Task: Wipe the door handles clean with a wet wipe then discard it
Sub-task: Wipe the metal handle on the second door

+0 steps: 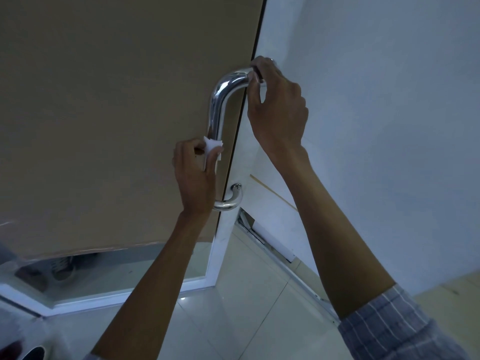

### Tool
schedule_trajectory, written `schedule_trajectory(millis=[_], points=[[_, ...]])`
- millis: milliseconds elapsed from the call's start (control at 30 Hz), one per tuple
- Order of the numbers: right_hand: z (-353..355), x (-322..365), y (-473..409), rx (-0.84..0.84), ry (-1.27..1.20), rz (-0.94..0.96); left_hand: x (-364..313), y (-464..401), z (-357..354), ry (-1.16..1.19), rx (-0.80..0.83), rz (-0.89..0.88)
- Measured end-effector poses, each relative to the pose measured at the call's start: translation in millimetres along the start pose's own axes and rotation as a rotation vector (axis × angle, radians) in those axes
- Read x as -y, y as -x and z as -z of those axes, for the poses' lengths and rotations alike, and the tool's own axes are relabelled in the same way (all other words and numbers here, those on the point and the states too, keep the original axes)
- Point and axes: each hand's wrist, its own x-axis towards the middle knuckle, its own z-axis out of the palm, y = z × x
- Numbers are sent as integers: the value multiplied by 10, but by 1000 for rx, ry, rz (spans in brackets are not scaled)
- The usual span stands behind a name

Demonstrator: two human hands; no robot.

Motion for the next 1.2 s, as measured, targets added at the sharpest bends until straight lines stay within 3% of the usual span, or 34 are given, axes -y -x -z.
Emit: schedule_trajectory(millis=[800,967,1200], points=[[-4,25,-82,80,13,-44,734,900,41,-49,113,301],[-2,37,-75,78,16,-50,622,1045,-143,27,-56,553],[-31,52,-58,60,15,-65,537,1153,-458,119,-150,1085]])
